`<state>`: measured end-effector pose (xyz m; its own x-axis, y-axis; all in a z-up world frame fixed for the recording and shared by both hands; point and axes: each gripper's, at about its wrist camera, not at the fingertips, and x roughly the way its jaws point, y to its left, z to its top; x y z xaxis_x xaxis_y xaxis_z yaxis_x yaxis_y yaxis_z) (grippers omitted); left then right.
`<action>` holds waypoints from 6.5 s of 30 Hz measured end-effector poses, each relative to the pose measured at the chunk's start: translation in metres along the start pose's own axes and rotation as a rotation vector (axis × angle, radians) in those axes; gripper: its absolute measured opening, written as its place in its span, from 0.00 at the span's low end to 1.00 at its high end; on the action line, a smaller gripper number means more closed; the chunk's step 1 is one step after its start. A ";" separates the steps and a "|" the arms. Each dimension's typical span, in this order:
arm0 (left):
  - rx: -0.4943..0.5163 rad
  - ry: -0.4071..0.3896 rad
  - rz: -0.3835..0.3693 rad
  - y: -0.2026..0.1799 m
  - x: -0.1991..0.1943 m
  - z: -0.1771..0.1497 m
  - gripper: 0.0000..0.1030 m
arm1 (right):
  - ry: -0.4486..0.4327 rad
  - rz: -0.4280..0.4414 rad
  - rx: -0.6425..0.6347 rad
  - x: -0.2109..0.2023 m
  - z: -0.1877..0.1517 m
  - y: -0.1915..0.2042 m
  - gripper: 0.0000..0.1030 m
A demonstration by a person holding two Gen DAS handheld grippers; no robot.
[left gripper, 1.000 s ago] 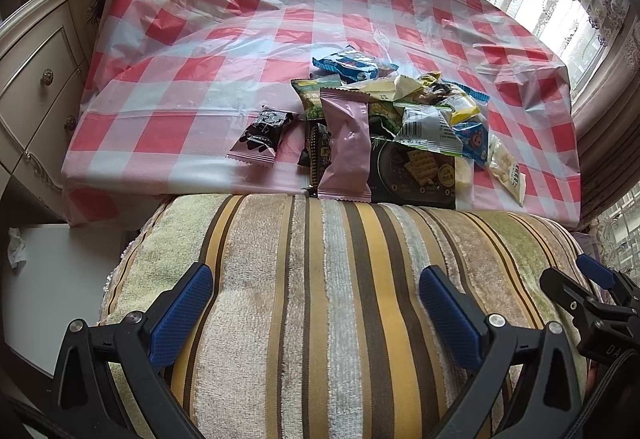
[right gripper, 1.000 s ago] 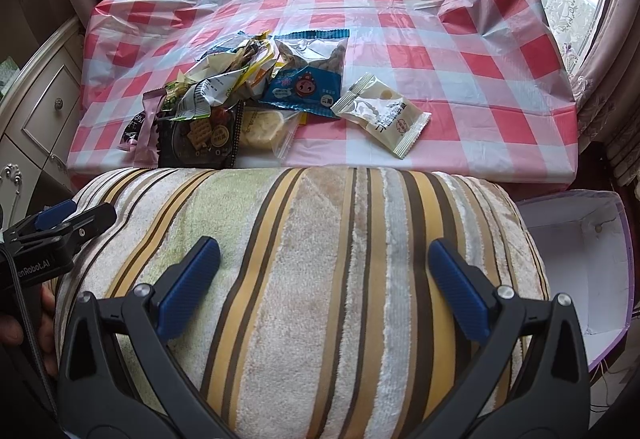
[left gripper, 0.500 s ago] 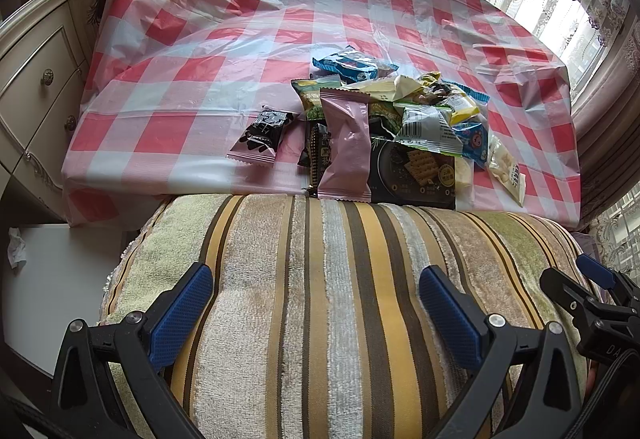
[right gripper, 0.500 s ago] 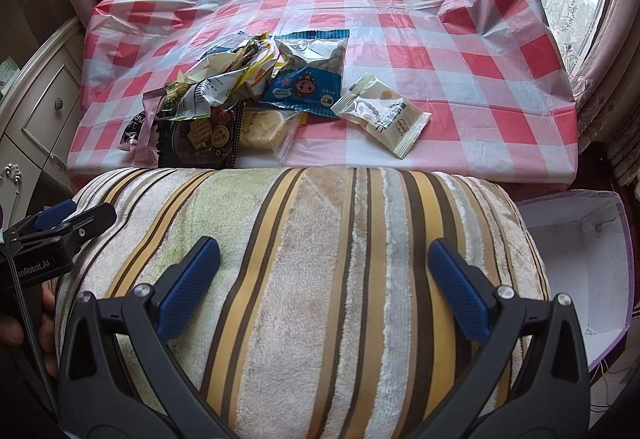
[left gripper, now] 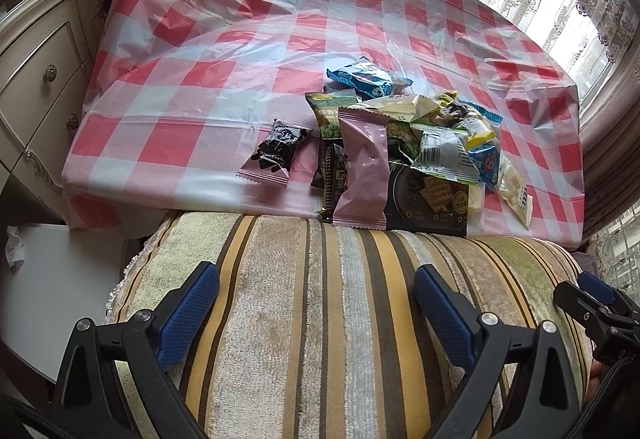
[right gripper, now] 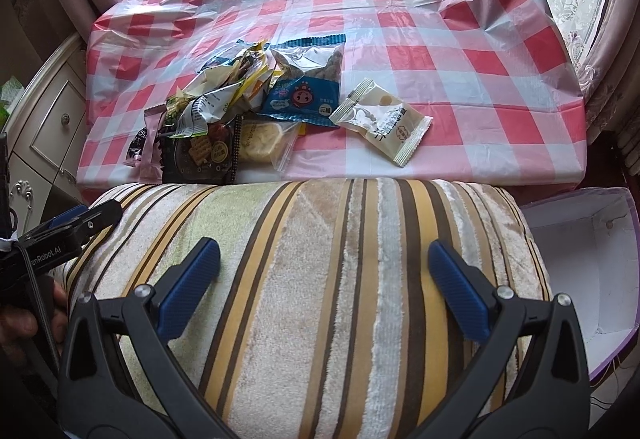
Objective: Organize snacks
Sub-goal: 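Grasp the cream macadamia packet with the right tool while the left tool grasps a pink chocolate bar, then carry both packets to the white box and open both tools to drop them, then move both open tools back to the snack pile, then grasp a pink chocolate bar with the left tool while the right tool grasps a white-green packet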
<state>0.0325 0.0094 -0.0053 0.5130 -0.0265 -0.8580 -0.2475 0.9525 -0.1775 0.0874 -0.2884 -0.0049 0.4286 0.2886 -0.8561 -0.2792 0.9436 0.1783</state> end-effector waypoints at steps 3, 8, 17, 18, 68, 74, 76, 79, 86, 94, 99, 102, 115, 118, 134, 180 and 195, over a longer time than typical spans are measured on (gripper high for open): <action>-0.032 0.002 0.004 0.009 0.006 0.010 0.83 | 0.011 -0.014 0.031 0.005 0.010 -0.008 1.00; -0.036 0.013 0.020 0.017 0.018 0.028 0.71 | 0.033 -0.039 -0.010 0.020 0.031 -0.015 1.00; 0.051 0.044 0.116 0.021 0.050 0.064 0.68 | 0.067 -0.026 -0.217 0.055 0.073 -0.030 1.00; 0.062 0.048 0.122 0.021 0.053 0.067 0.68 | 0.067 -0.037 -0.244 0.059 0.076 -0.031 1.00; 0.198 -0.124 0.054 -0.068 -0.001 0.092 0.23 | -0.040 0.030 -0.009 0.028 0.075 -0.135 0.49; 0.339 -0.089 -0.096 -0.154 0.003 0.082 0.23 | -0.052 -0.019 0.114 0.007 0.047 -0.186 0.49; 0.390 -0.062 -0.157 -0.185 0.008 0.075 0.23 | -0.052 -0.037 0.152 0.002 0.038 -0.203 0.49; 0.465 -0.013 -0.243 -0.234 0.016 0.060 0.23 | -0.055 -0.055 0.204 -0.006 0.023 -0.224 0.49; 0.579 0.141 -0.428 -0.323 0.036 0.018 0.23 | -0.047 -0.113 0.303 -0.013 -0.010 -0.264 0.49; 0.659 0.272 -0.531 -0.374 0.047 -0.020 0.27 | -0.029 -0.151 0.373 -0.013 -0.028 -0.287 0.54; 0.641 0.296 -0.537 -0.374 0.049 -0.021 0.56 | -0.050 -0.197 0.393 -0.023 -0.028 -0.291 0.76; 0.594 0.264 -0.538 -0.364 0.047 -0.014 0.59 | -0.070 -0.239 0.386 -0.028 -0.023 -0.289 0.81; 0.465 0.090 -0.461 -0.306 0.020 0.009 0.61 | -0.159 -0.341 0.212 -0.051 0.013 -0.230 0.90; 0.421 0.062 -0.425 -0.283 0.016 0.015 0.61 | -0.161 -0.245 0.220 -0.056 0.021 -0.217 0.90; 0.157 -0.056 -0.280 -0.140 -0.013 0.027 0.61 | -0.144 -0.018 0.122 -0.037 0.049 -0.117 0.90; -0.115 0.104 -0.301 0.011 0.068 0.053 0.26 | 0.090 0.055 -0.141 0.087 0.117 0.106 0.73; -0.117 0.069 -0.286 0.011 0.061 0.053 0.24 | 0.082 0.086 -0.138 0.080 0.114 0.103 0.42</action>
<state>0.1048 0.0342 -0.0335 0.5191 -0.3125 -0.7955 -0.1962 0.8623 -0.4668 0.1910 -0.1497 -0.0002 0.3285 0.3479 -0.8781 -0.4292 0.8831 0.1893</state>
